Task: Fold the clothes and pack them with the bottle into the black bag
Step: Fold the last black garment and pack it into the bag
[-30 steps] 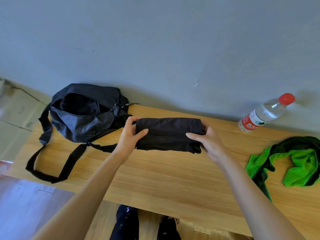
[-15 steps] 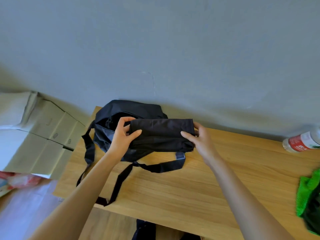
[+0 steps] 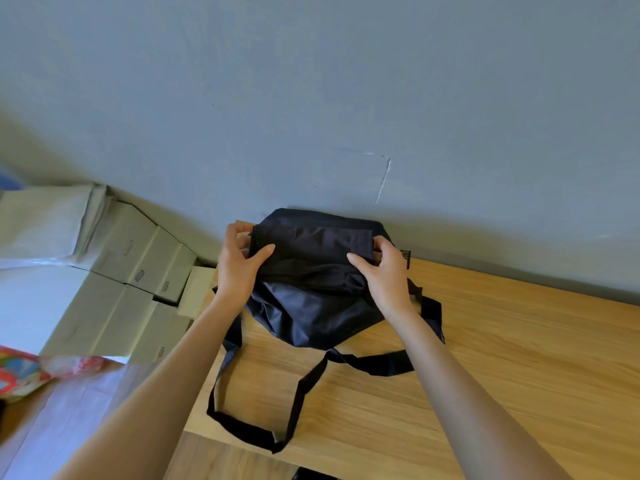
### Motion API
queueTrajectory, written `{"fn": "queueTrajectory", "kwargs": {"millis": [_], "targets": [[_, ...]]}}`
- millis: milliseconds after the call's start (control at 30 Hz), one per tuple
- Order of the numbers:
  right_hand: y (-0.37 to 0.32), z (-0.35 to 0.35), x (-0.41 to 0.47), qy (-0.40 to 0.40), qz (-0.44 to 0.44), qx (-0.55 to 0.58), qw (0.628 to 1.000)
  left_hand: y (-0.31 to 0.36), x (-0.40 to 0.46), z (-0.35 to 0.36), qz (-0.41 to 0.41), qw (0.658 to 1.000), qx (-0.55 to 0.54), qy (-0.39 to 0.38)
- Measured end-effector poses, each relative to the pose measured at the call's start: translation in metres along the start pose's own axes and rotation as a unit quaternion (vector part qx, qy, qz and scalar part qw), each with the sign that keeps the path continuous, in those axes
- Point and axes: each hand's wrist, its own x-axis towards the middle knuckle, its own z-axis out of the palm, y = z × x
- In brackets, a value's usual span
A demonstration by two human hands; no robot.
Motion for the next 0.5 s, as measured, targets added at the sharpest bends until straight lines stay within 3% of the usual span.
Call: {"fn": "queueTrajectory", "kwargs": {"millis": [133,500], "targets": [[0.01,0.007,0.002,0.032,-0.007,-0.065,0.997,-0.01,0.01,0.007,0.015,0.998,0.054,0.001],[0.018,0.01,0.001,0.048,-0.018,-0.11,0.993,-0.024,0.011,0.012,0.02,0.991,0.135,0.003]]}}
